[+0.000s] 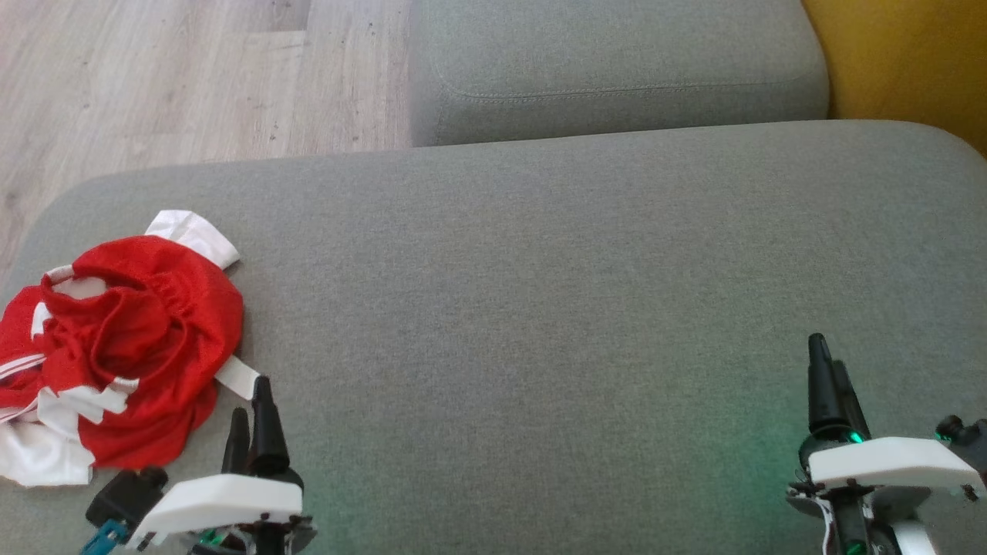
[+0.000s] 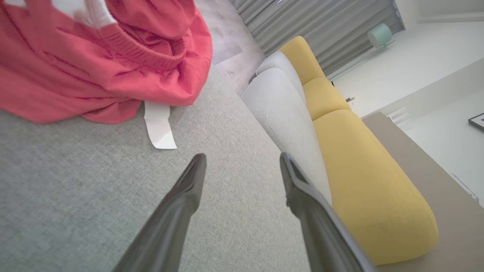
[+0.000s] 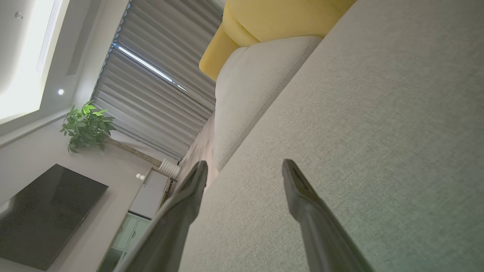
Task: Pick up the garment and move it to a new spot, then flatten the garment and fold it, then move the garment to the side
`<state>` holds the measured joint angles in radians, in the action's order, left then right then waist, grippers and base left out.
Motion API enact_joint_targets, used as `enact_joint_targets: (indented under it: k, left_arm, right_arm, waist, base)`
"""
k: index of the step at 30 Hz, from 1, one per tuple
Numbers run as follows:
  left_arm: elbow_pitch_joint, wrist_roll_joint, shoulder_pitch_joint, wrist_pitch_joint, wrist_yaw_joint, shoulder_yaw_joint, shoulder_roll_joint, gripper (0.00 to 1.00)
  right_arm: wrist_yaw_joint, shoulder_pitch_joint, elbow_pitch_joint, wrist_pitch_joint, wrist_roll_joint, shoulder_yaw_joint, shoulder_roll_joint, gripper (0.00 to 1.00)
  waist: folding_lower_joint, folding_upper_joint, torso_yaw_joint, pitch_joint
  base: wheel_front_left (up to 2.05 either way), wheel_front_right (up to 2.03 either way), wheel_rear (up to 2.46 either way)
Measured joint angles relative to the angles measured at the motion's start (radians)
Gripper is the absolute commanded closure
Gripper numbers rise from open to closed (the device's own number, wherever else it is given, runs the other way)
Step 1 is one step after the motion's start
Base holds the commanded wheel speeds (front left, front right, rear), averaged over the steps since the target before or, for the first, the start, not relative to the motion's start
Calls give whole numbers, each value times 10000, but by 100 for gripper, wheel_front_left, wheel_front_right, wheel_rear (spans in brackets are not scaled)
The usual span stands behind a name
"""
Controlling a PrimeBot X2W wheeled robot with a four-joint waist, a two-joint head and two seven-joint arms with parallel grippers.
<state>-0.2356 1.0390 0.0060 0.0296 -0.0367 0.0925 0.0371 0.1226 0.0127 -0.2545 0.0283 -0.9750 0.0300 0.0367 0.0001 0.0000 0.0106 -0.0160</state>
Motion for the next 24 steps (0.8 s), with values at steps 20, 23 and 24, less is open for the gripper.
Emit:
enact_joint_targets:
  k: [20,23,24]
  left_arm:
    - [435,-2604,-13,612,345,704,12,0]
    - [451,-2982,-19,700,382,779,17,0]
    - [453,-3104,-24,708,384,819,17,0]
  right_arm:
    - [0,2,368,604,2755,-616,8,0]
    - [0,2,431,694,3175,-700,10,0]
    - [0,2,460,711,3302,-727,13,0]
  waist:
    - [0,0,48,-11]
    - [-1,0,62,-1]
    - [-1,0,70,1]
  base:
    - [0,0,0]
    - [0,0,0]
    - [0,0,0]
